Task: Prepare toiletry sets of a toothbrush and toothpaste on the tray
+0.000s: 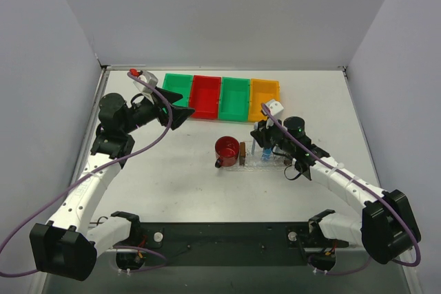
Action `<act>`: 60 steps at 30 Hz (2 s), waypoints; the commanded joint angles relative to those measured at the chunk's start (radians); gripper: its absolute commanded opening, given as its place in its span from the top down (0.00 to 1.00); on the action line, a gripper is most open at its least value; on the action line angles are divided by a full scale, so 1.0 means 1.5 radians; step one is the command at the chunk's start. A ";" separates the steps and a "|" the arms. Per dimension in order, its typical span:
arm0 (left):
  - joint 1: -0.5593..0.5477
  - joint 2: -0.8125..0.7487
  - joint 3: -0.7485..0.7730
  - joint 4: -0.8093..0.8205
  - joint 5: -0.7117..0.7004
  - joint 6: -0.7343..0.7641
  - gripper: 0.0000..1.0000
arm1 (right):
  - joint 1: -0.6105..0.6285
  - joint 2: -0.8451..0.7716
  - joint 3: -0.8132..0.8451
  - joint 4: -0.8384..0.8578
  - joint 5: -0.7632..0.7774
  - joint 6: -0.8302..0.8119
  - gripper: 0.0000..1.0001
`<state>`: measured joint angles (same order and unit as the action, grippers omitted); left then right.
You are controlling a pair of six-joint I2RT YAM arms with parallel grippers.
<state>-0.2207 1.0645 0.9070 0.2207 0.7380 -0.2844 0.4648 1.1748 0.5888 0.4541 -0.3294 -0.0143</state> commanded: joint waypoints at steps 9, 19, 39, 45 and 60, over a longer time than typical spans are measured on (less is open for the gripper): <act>0.003 -0.007 -0.002 0.030 0.013 -0.005 0.14 | -0.001 0.002 0.007 0.032 -0.026 0.010 1.00; 0.003 -0.011 -0.006 0.033 0.014 -0.006 0.14 | -0.001 0.006 0.005 0.032 -0.027 0.007 1.00; 0.003 -0.013 -0.005 0.032 0.015 -0.007 0.14 | 0.008 0.011 0.009 0.020 -0.028 -0.001 1.00; 0.003 -0.013 -0.005 0.033 0.016 -0.006 0.14 | 0.012 0.021 0.013 0.014 -0.029 -0.005 1.00; 0.004 -0.011 -0.003 0.030 0.020 -0.006 0.14 | 0.015 0.025 0.023 0.000 -0.025 -0.007 0.83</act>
<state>-0.2207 1.0641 0.8936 0.2279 0.7490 -0.2852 0.4805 1.2026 0.5945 0.4610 -0.3466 -0.0143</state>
